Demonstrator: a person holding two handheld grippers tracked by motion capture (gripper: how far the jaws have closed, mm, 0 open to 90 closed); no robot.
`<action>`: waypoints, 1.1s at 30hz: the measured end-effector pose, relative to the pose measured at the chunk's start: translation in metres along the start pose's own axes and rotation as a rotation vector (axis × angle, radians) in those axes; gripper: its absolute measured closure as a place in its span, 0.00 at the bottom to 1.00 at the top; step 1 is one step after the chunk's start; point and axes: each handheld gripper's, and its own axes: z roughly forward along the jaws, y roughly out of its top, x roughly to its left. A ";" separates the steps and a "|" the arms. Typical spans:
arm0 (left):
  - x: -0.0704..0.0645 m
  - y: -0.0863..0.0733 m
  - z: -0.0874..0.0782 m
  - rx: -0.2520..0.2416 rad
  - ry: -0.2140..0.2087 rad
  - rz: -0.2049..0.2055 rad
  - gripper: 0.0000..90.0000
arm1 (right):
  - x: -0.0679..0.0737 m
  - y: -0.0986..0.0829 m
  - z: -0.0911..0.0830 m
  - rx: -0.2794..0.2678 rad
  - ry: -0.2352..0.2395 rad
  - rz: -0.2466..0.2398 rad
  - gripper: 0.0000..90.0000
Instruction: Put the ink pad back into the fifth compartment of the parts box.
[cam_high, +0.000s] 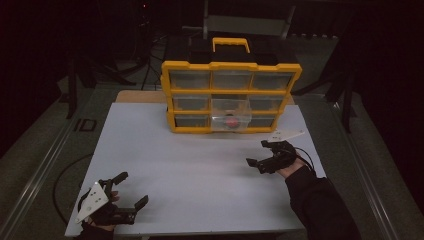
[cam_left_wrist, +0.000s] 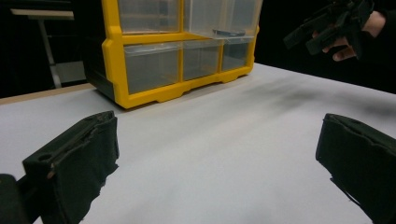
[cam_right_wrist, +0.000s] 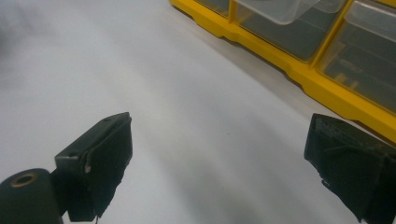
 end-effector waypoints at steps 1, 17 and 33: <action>0.000 0.000 0.000 -0.001 0.000 -0.001 0.00 | 0.001 -0.005 0.001 -0.003 0.009 -0.008 0.09; 0.000 0.000 0.000 -0.001 0.001 -0.001 0.00 | 0.015 -0.040 0.001 -0.013 0.049 -0.039 0.09; 0.000 0.000 0.000 0.002 0.001 -0.001 0.00 | 0.022 -0.076 -0.012 -0.078 0.027 -0.050 0.09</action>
